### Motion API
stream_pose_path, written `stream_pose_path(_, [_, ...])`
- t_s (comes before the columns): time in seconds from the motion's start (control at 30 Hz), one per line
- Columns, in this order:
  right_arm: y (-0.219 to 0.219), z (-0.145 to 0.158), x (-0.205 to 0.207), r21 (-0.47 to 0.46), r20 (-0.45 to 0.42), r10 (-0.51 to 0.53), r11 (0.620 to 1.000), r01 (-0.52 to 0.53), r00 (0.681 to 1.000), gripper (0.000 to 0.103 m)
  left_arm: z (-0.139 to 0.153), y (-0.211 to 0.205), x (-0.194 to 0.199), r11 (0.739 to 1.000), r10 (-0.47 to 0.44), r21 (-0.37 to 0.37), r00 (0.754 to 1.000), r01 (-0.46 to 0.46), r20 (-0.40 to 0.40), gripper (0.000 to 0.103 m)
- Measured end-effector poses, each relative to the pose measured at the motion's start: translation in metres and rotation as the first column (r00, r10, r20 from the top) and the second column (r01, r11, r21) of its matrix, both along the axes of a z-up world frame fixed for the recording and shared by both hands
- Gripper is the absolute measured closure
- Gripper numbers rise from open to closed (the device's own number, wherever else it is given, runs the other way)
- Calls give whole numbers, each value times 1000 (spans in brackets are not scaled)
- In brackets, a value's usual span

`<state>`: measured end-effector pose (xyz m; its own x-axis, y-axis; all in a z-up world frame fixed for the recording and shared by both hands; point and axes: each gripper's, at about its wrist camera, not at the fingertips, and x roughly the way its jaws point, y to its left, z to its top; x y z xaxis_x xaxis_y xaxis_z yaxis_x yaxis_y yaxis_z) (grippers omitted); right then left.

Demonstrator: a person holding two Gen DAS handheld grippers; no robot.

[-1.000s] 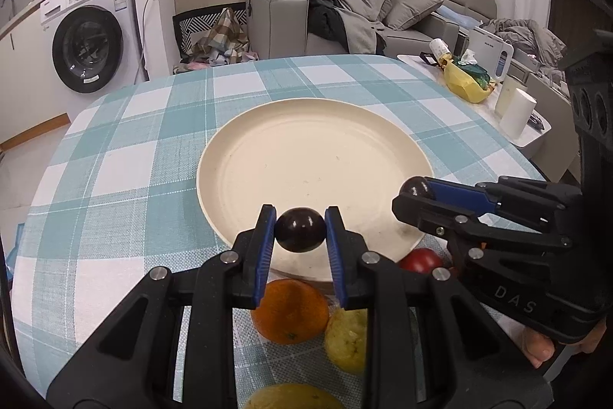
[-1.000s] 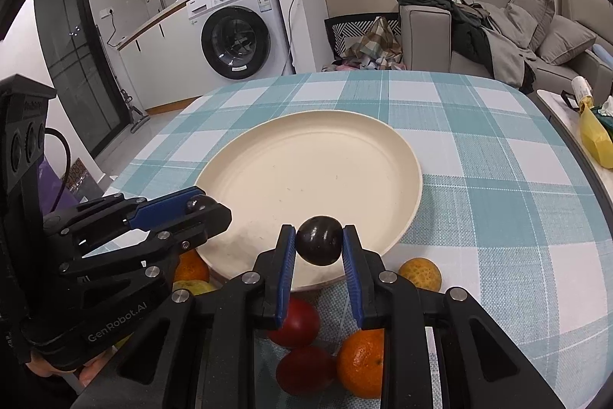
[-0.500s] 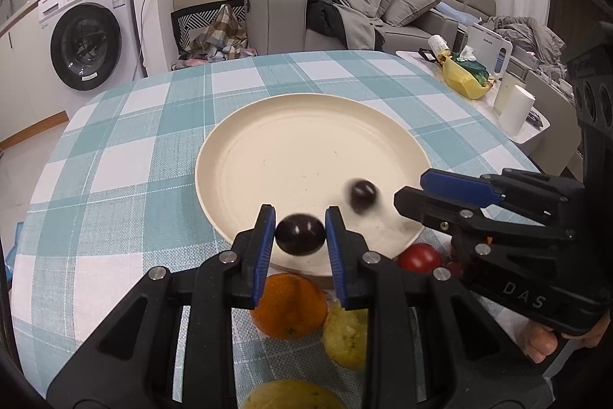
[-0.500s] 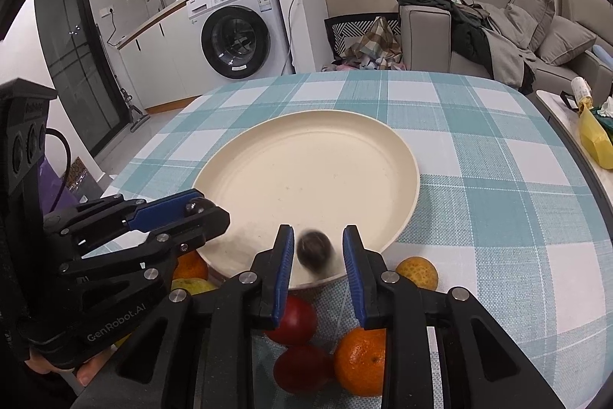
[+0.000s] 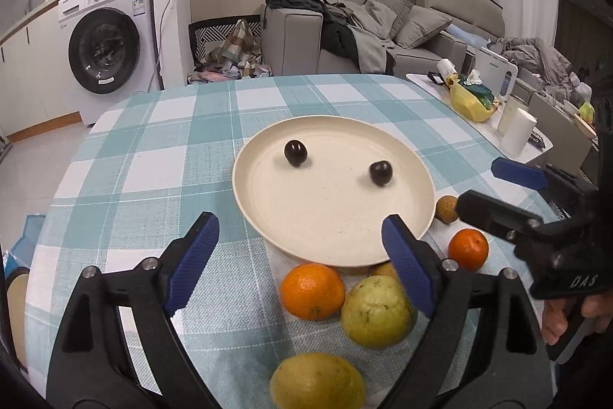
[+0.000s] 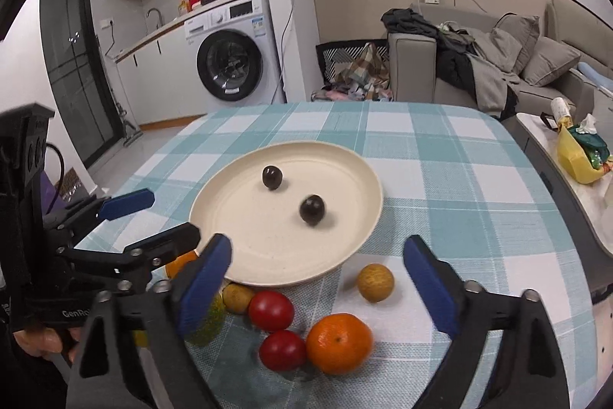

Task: Organize fruits
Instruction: 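Carry both plums over the cream plate and open both grippers, then withdraw both grippers from the plate toward the remaining fruit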

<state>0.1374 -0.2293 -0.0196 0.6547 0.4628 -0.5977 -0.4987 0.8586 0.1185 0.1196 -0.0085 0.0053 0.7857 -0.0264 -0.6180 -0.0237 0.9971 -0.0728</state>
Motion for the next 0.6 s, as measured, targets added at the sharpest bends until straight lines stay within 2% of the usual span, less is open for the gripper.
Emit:
stream_pose_path(0.07, [-4, 4, -1, 10, -9, 7, 1000, -7, 1000, 1, 3, 2, -7, 1000, 10, 5, 1000, -10, 12, 11])
stream_pose_path(0.17, [-6, 9, -4, -5, -9, 20, 1000, -21, 1000, 0, 7, 4, -20, 1000, 17, 0, 999, -17, 35, 2])
stream_pose_path(0.3, [-7, 11, -9, -33, 0, 33, 999, -33, 999, 0, 11, 4, -33, 1000, 18, -11, 999, -17, 44, 2])
stream_pose_path(0.5, [-14, 12, -15, -37, -8, 39, 999, -39, 999, 0, 11, -3, -52, 1000, 13, 23, 999, -14, 46, 2])
stream_pose_path(0.6, [-18, 11, -18, -45, -7, 41, 998, -42, 999, 0, 10, -3, -57, 1000, 12, 15, 999, -13, 38, 2])
